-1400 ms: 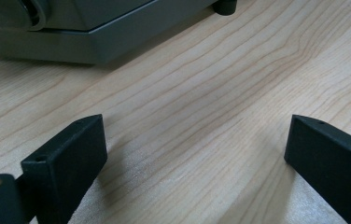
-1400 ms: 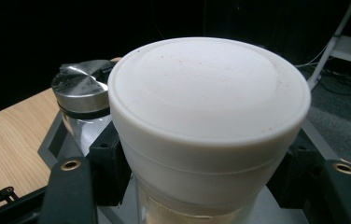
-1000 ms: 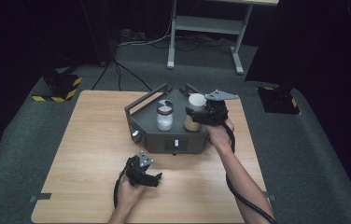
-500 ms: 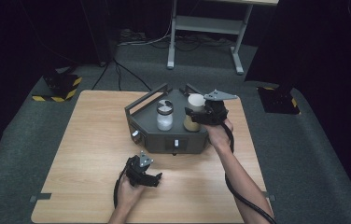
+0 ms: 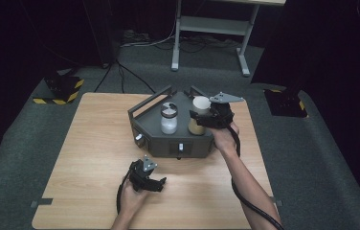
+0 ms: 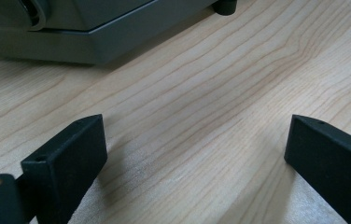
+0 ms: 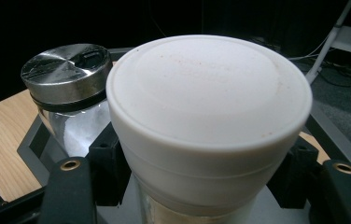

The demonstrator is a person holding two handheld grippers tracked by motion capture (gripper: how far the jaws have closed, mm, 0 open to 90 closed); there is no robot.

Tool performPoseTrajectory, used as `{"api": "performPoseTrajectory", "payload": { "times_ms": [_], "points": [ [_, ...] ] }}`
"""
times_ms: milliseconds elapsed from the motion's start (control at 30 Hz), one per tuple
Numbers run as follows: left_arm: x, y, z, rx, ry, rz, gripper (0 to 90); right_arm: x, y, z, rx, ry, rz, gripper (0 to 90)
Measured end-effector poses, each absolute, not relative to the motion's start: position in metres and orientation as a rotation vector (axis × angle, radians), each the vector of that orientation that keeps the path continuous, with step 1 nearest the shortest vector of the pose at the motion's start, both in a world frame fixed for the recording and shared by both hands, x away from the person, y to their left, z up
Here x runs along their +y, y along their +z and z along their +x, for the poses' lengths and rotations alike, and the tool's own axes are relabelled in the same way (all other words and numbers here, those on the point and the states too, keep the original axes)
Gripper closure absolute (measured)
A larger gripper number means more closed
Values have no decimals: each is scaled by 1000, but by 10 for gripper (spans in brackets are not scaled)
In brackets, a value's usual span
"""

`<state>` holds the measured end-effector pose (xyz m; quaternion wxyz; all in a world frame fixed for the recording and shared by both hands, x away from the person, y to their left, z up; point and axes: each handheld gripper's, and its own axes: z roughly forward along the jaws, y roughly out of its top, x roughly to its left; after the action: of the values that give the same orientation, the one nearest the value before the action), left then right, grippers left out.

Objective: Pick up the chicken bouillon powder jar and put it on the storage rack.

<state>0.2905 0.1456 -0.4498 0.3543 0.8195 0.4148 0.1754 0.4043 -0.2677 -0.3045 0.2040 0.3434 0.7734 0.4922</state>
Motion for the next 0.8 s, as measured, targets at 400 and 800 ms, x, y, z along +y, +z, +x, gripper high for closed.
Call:
{"api": "performPoseTrajectory", "payload": {
  "times_ms": [400,800],
  "points": [
    [146,-450,291,1072,453,2118,56,-268,-305,404,2156,1378,957,338],
    [146,-450,290,1072,454,2119,56,-270,-310,398,2143,1384,964,189]
  ]
}}
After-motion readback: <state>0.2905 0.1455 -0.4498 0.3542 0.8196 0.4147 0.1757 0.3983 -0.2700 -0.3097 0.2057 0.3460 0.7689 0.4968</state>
